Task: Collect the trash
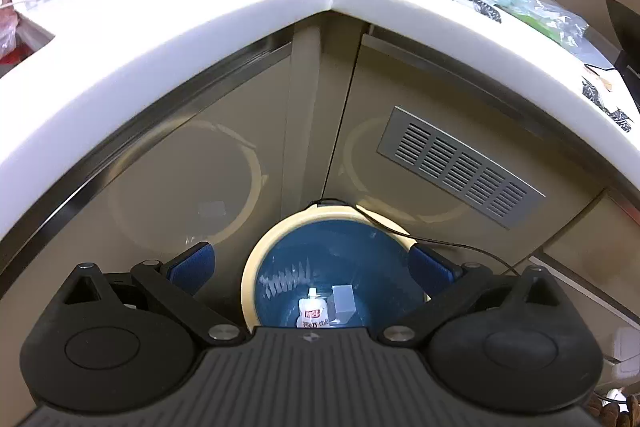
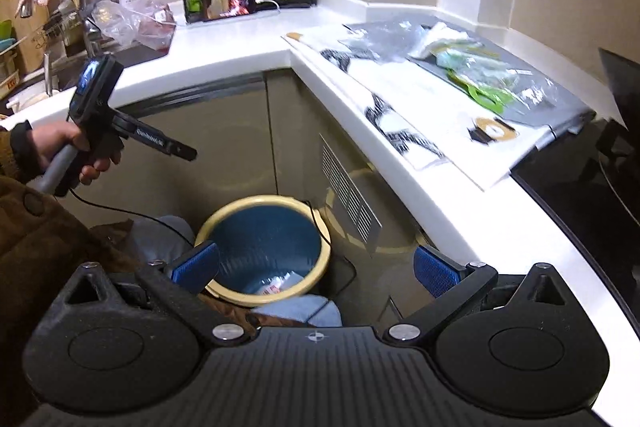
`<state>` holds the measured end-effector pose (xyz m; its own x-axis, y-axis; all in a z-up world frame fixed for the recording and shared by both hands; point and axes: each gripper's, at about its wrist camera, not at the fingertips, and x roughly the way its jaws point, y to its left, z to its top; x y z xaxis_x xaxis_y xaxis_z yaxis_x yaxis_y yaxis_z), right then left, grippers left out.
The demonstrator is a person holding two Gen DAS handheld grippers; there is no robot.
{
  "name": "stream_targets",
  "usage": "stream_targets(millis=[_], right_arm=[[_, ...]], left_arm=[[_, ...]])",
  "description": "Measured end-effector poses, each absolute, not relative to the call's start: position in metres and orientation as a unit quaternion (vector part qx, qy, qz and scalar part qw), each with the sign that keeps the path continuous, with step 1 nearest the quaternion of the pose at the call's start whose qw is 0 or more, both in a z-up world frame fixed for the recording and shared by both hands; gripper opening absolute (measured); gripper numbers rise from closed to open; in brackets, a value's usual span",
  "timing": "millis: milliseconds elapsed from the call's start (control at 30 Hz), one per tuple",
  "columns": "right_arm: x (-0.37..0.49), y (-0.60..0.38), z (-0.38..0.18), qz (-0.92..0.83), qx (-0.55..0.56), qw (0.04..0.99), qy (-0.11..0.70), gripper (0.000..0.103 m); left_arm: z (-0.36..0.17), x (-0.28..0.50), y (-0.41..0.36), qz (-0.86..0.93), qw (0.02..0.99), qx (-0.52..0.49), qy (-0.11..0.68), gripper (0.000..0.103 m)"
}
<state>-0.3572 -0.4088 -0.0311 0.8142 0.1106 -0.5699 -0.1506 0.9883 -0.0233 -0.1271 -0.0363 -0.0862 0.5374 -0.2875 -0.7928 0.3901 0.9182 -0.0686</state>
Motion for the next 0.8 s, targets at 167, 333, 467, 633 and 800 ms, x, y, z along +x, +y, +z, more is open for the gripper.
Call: stream_targets(millis=[167, 333, 467, 633, 800], right_arm=[[-0.347, -0.4, -0.028, 0.081, -0.04, 0.954, 0.286, 0.103], [-0.353, -0.397, -0.033, 0.081, -0.037, 0.956, 0.279, 0.103], [-0.367, -0.397, -0.034, 0.077, -0.024, 0.964, 0.255, 0.103], [-0.384, -0.4, -0.04, 0.071, -0.005, 0.974, 0.217, 0.103], [-0.399, -0.406, -0.048, 0.072, 0.009, 0.981, 0.182, 0.103]], left_arm=[[-0.084, -0.131, -0.036, -0.198, 0.876, 0.059, 0.436, 0.103], [-0.082, -0.141, -0.031, -0.194, 0.876, 0.068, 0.436, 0.103], [-0.069, -0.152, -0.028, -0.19, 0.883, 0.068, 0.424, 0.103], [-0.042, -0.174, -0.032, -0.199, 0.894, 0.085, 0.392, 0.103], [-0.026, -0.192, -0.034, -0.198, 0.901, 0.089, 0.376, 0.103]])
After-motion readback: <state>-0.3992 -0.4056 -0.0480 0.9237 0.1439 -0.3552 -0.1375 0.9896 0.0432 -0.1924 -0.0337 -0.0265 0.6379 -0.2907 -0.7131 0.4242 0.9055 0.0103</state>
